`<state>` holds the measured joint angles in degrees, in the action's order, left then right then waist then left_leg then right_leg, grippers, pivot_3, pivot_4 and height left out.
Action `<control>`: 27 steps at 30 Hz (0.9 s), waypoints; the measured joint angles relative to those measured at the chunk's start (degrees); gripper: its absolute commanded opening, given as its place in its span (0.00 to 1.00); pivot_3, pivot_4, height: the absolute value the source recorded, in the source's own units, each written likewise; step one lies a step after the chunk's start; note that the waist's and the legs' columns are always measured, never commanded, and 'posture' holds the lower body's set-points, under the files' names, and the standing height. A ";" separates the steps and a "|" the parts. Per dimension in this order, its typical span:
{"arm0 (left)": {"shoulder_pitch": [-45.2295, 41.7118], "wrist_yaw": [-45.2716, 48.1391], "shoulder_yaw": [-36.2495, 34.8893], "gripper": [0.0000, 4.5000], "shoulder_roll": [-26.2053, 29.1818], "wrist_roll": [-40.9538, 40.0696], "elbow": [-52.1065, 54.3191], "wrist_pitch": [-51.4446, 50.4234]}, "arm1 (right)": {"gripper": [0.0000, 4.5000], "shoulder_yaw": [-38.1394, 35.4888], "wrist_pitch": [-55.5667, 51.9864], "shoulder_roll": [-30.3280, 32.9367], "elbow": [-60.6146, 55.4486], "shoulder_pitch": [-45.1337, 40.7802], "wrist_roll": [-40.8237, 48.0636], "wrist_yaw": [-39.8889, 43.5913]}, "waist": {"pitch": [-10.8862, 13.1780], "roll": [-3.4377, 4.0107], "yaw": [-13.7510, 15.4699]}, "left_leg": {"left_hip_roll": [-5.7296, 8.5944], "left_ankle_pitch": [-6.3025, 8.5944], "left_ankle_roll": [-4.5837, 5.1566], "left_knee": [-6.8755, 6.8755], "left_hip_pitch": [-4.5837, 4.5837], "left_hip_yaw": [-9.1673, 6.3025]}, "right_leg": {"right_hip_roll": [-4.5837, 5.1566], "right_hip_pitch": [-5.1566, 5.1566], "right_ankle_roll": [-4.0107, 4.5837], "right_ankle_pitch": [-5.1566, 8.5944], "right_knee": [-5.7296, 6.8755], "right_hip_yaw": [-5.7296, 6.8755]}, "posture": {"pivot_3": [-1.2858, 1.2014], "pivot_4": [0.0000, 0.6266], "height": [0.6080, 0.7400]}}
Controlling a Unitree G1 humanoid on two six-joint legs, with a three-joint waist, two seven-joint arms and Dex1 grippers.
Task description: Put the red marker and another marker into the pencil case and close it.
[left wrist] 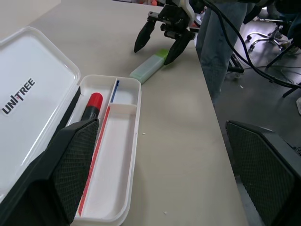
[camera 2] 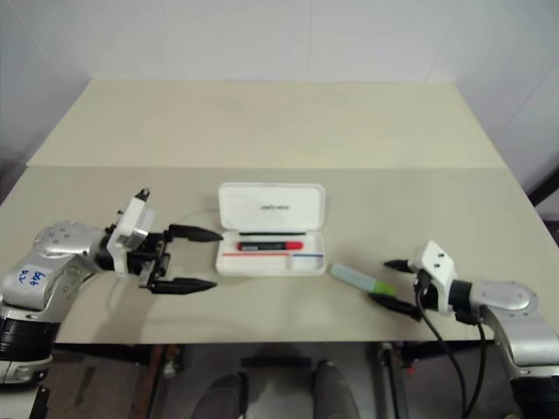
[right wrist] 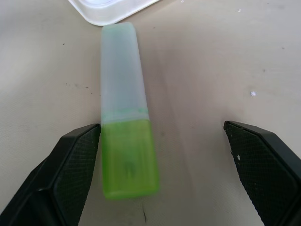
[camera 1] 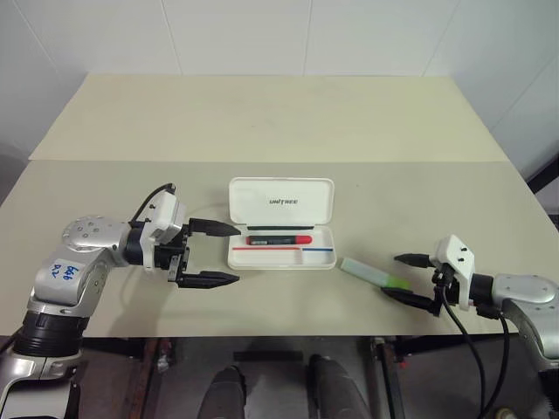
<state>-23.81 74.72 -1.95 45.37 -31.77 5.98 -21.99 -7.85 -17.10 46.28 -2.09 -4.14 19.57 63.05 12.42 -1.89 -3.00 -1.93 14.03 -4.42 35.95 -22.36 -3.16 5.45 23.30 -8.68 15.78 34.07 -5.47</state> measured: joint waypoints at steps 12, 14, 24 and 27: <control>-0.90 0.37 0.10 1.00 -0.03 0.76 -2.08 1.16 | 0.25 0.10 1.53 0.02 0.23 0.05 0.14 0.90 | 0.00 0.00 -0.05 | 0.00 0.00 0.00 0.00 0.01 0.00 | 0.00 0.00 -0.01 0.00 0.02 0.00 | 0.52 0.24 1.00; -0.90 0.37 0.13 1.00 -0.06 0.85 -2.18 1.41 | 0.25 0.09 1.72 0.04 0.22 0.11 0.09 0.77 | 0.00 0.00 -0.01 | 0.00 0.00 0.00 0.00 0.00 0.00 | 0.00 0.00 -0.01 0.00 0.02 0.00 | 0.52 0.24 1.00; -0.88 0.47 0.15 1.00 -0.25 2.07 -3.19 3.73 | 0.25 -1.04 4.89 3.96 4.43 -5.39 -0.70 1.24 | 0.00 0.02 -0.29 | 0.00 -0.01 0.01 0.02 0.04 0.06 | 0.00 0.00 -0.02 -0.02 0.04 -0.06 | 0.52 0.24 1.00; -0.76 0.43 -0.30 1.00 -0.18 2.70 -4.82 4.74 | 0.25 -1.42 6.05 5.24 4.66 -10.40 -0.70 1.86 | 0.01 0.01 -0.30 | -0.03 -0.02 0.02 0.01 0.08 0.06 | -0.03 0.01 -0.01 -0.01 0.10 -0.07 | 0.52 0.24 1.00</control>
<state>-24.58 75.15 -2.25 45.19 -29.07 1.16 -17.25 -9.27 -11.05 51.52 2.57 -14.54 18.87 64.92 12.43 -1.88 -3.30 -1.96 14.01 -4.41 35.96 -22.27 -3.09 5.41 23.31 -8.69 15.77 34.17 -5.54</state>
